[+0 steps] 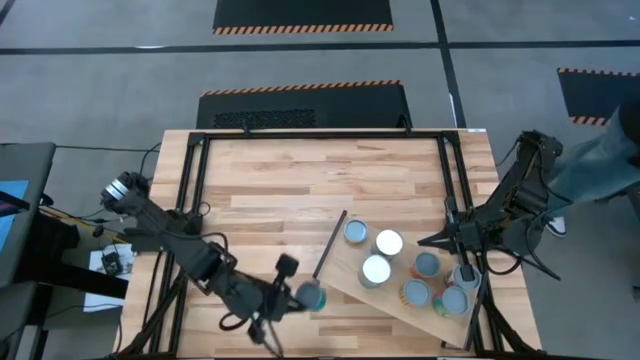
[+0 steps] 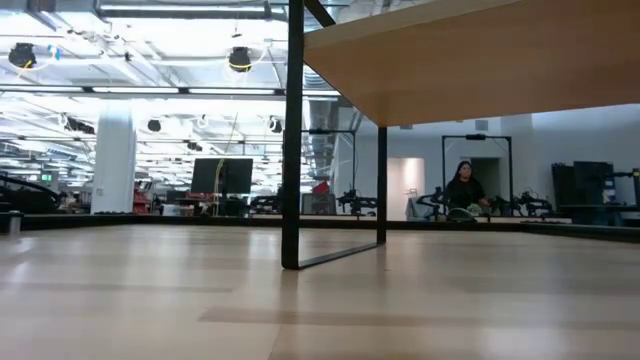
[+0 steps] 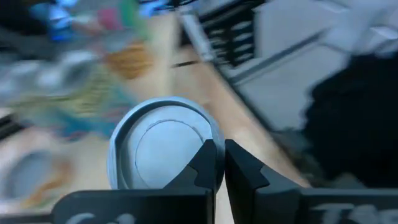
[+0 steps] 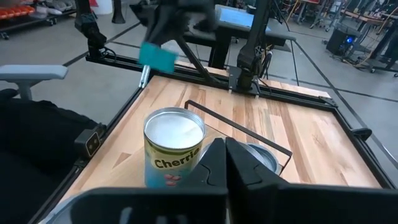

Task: Pick and place cans onto a shelf
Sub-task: Put the tuna can on the shelf

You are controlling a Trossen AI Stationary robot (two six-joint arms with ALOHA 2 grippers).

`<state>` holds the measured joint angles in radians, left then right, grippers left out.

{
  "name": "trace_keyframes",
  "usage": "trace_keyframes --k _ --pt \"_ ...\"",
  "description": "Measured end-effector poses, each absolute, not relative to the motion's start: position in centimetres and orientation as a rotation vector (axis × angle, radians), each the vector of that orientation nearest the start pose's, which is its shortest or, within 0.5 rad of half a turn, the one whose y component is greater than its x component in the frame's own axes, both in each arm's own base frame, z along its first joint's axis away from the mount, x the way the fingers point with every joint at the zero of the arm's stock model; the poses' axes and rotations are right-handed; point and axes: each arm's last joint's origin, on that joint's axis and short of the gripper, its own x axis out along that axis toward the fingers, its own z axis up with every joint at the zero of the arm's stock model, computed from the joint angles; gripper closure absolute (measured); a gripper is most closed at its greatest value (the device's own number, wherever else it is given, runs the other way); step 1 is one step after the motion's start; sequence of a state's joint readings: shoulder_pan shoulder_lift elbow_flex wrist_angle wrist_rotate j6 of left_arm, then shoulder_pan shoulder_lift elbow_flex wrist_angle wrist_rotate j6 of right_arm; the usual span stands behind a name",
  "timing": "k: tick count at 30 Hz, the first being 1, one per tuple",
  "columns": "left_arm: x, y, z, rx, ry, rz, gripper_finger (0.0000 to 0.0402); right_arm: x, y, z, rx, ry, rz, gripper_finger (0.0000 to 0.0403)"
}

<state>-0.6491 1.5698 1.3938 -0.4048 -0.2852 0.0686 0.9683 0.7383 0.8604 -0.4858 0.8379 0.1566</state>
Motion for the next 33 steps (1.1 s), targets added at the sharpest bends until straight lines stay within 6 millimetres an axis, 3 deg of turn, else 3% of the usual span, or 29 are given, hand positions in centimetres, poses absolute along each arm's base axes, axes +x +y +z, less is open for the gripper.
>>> trace_keyframes --k 4,10,24,33 --pt "30.2 -18.4 35.3 0.276 0.529 -0.250 0.0399 9.8 10.5 34.0 -0.122 0.234 0.109 0.0395" --pt "32.6 -14.1 35.7 0.115 0.550 -0.207 0.0399 9.8 10.5 34.0 -0.109 0.235 0.108 0.0398" --pt "37.4 -12.2 31.1 0.053 0.612 -0.156 0.0400 9.8 10.5 33.8 -0.122 0.244 0.109 0.0394" --pt "37.9 -11.8 30.0 0.056 0.660 -0.183 0.0400 9.8 10.5 33.8 -0.124 0.245 0.109 0.0397"
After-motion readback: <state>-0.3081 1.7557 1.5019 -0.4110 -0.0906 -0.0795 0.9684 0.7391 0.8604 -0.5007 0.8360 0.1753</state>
